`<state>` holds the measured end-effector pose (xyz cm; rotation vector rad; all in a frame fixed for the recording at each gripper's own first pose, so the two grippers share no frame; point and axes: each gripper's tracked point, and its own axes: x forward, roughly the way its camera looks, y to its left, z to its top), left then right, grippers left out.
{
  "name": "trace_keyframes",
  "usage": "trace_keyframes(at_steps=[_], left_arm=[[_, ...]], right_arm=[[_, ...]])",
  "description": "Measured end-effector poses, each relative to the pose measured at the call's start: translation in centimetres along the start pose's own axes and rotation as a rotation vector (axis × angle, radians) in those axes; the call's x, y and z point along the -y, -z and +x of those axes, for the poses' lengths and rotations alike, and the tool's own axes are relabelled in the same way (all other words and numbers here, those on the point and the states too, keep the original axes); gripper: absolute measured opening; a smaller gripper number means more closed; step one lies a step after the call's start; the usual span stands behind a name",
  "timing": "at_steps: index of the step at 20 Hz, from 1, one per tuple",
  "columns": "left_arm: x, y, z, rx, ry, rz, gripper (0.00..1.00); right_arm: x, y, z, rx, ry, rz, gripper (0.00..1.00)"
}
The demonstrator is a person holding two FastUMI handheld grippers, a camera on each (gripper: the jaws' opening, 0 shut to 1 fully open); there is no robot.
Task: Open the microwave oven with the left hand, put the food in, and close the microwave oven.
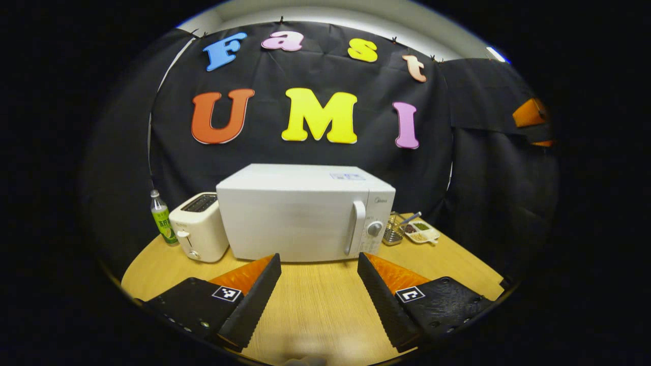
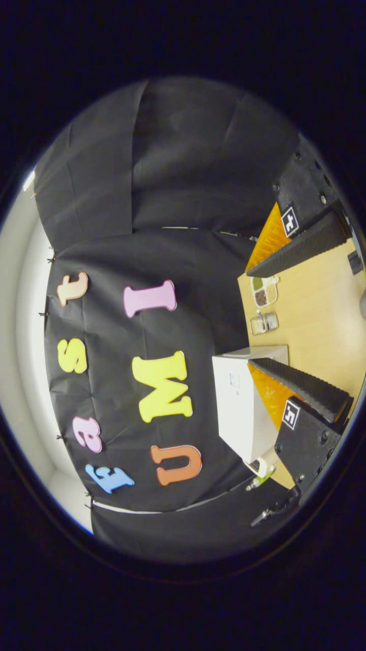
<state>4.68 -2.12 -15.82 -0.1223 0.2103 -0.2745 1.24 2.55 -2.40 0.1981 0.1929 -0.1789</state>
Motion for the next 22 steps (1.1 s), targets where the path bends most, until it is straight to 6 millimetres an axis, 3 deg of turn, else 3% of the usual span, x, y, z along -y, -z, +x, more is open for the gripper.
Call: trace_keyframes(at_steps=[1, 4, 5, 9, 10, 11, 12, 20, 21, 22], left_arm=[[-0.6, -2.0, -1.2, 0.038, -0.013, 0.027, 0.94], [-3.7, -7.7, -4.2, 0.115, -0.110, 0.106, 0.94], [-4.3, -9.0, -5.1, 0.127, -0.131, 0.119, 0.94], [-4.9, -12.5, -7.2, 0.149, -0.147, 0.066, 0.94], [-5.2, -13.4, -7.6, 0.163, -0.153, 0.068, 0.94], [-5.4, -14.0, -8.0, 0.175, -0.167, 0.076, 0.94], [-5.6, -14.8, -8.4, 0.185, -0.173, 0.087, 0.94], [-5.0, -17.6, -8.4, 0.234, -0.174, 0.019, 0.94], [-5.2, -17.9, -8.5, 0.240, -0.180, 0.014, 0.94], [-5.4, -18.3, -8.4, 0.243, -0.184, 0.013, 0.94]], right_arm=[[-0.6, -0.1, 0.2, 0.007, -0.011, -0.014, 1.00], [-3.0, -1.2, 0.2, 0.046, -0.043, -0.051, 1.00], [-3.4, -1.5, 0.3, 0.057, -0.045, -0.070, 0.92], [-5.6, -2.5, -0.1, 0.098, -0.082, -0.102, 0.92], [-5.9, -2.8, -0.2, 0.109, -0.087, -0.110, 1.00], [-6.2, -3.1, -0.4, 0.121, -0.091, -0.118, 0.92], [-6.3, -3.2, -0.5, 0.126, -0.093, -0.126, 1.00], [-6.5, -3.2, -0.3, 0.122, -0.113, -0.148, 1.00], [-6.4, -3.1, -0.3, 0.120, -0.113, -0.146, 0.92], [-6.4, -3.3, -0.2, 0.119, -0.113, -0.143, 1.00]])
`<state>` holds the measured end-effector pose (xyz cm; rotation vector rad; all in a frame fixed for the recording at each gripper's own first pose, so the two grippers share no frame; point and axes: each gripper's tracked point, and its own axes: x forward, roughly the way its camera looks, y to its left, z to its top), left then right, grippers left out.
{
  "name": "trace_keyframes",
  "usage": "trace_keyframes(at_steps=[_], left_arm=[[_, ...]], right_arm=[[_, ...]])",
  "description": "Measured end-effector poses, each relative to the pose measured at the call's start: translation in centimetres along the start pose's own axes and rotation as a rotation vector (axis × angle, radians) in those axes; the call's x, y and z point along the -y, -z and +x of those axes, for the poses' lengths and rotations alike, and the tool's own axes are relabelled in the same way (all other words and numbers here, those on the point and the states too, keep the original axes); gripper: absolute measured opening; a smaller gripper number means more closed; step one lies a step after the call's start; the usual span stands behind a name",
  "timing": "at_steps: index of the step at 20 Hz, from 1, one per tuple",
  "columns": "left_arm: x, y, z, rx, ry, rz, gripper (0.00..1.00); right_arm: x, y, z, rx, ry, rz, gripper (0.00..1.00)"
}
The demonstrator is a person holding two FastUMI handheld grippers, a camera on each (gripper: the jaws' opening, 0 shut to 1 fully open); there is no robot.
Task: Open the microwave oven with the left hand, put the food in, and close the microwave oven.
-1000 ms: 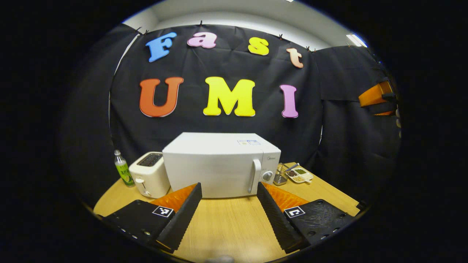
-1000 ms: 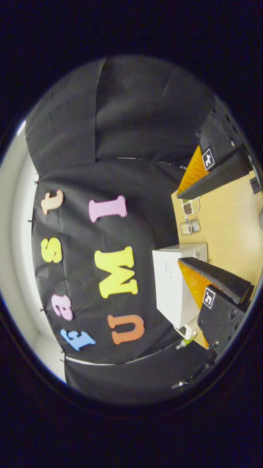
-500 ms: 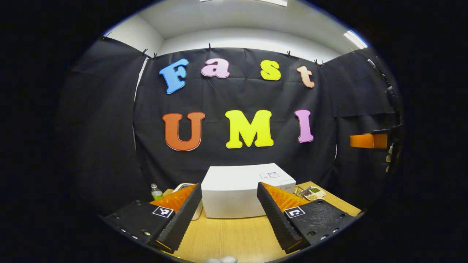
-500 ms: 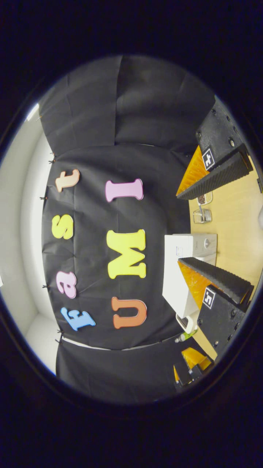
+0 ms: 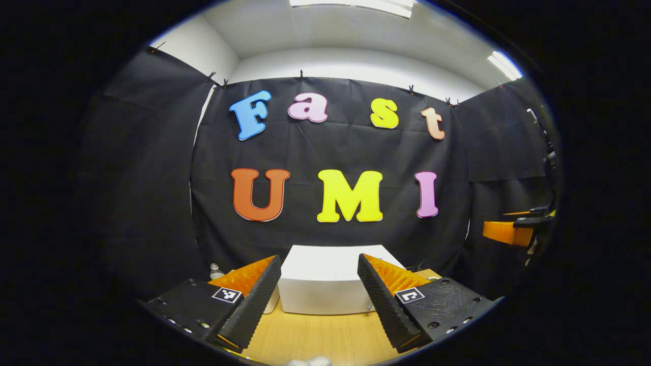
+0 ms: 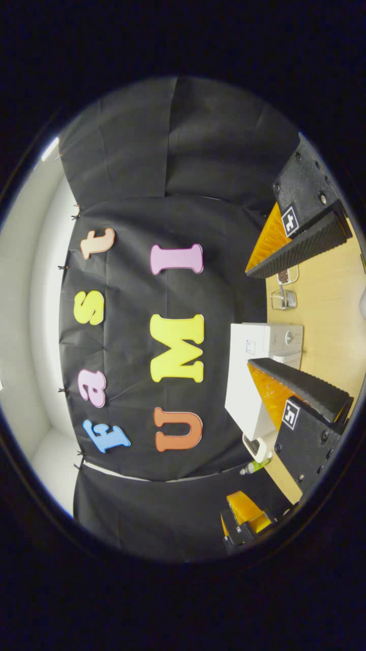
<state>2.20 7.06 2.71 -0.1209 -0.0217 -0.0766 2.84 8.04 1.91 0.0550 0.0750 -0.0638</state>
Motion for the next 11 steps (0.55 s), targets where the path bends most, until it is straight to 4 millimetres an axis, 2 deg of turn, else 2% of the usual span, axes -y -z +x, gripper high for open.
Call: trace_keyframes(at_steps=[6, 7, 8, 11], left_arm=[[-0.07, -0.77, 0.19, 0.010, 0.001, 0.011, 0.94], [0.06, -0.76, 0.11, 0.009, 0.006, 0.008, 0.94], [0.13, -0.87, 0.06, 0.010, 0.009, 0.010, 0.94], [0.29, -1.06, -0.22, 0.013, 0.014, 0.021, 0.94]], right_arm=[[-0.09, -0.34, -0.32, 0.013, -0.006, 0.009, 1.00], [-0.04, -0.22, -0.32, 0.010, -0.006, 0.011, 0.92], [0.02, -0.21, -0.36, 0.011, -0.006, 0.014, 1.00], [0.15, -0.14, -0.44, 0.009, -0.009, 0.028, 1.00]])
